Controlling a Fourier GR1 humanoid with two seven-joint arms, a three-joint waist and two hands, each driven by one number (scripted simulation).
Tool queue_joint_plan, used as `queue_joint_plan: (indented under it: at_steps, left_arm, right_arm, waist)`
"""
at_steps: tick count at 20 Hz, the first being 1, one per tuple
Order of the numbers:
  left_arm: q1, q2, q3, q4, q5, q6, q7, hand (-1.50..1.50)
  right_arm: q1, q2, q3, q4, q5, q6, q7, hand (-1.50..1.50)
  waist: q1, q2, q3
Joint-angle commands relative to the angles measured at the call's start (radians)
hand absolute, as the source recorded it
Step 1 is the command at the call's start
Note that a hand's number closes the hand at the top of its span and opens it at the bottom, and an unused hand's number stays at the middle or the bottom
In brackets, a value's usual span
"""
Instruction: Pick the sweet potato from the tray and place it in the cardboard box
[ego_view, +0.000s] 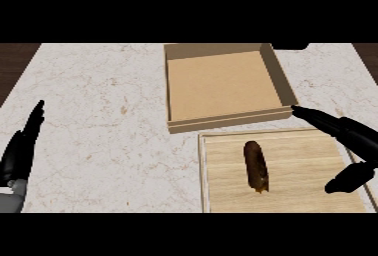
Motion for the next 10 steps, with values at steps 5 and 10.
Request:
queue_joint_plan:
  at_steps: [5,10]
  left_arm:
    - [0.001,0.003,0.014,-0.010,-0.005,-0.028,0.005,0.00]
    - [-0.079,-0.016,0.030,0.083,-0.014,-0.042,0.000,0.00]
  right_arm:
    - [-0.184,-0.019,0.134,-0.071,0.161,0.232,0.261,-1.50]
    - [-0.279,0.067,0.228,-0.094,0.236,0.382,0.447,-1.50]
  waist:
    - [0.013,-0.001,0.000]
    - [-0.001,0.002,-0.001]
